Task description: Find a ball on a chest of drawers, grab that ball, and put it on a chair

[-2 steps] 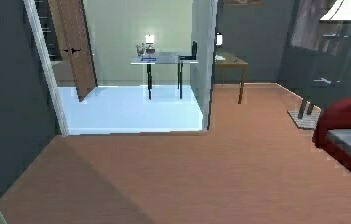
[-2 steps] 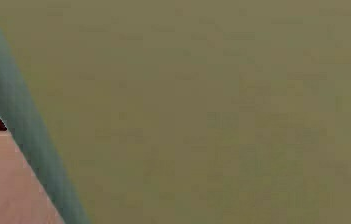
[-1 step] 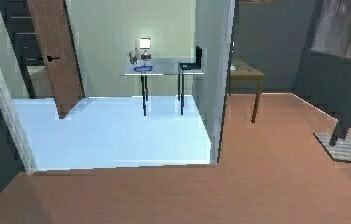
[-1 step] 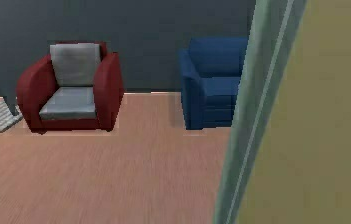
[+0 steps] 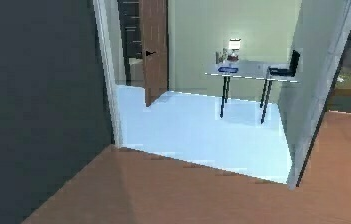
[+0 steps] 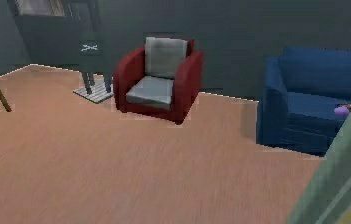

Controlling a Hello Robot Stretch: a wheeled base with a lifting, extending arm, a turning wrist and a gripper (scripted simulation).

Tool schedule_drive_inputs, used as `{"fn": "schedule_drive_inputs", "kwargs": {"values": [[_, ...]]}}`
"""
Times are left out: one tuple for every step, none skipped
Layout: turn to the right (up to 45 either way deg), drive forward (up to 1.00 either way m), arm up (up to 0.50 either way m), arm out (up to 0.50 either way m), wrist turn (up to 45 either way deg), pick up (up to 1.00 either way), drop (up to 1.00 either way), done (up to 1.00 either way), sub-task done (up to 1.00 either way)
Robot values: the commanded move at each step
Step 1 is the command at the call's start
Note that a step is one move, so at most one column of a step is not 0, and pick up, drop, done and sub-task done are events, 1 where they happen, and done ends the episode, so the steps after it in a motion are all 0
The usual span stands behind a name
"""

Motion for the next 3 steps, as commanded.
{"fn": "schedule_drive_inputs", "kwargs": {"values": [[-3.0, 0.0, 0.0, 0.0, 0.0, 0.0, 0.0, 0.0, 0.0], [0.0, 1.0, 0.0, 0.0, 0.0, 0.0, 0.0, 0.0, 0.0], [0.0, 1.0, 0.0, 0.0, 0.0, 0.0, 0.0, 0.0, 0.0]]}}
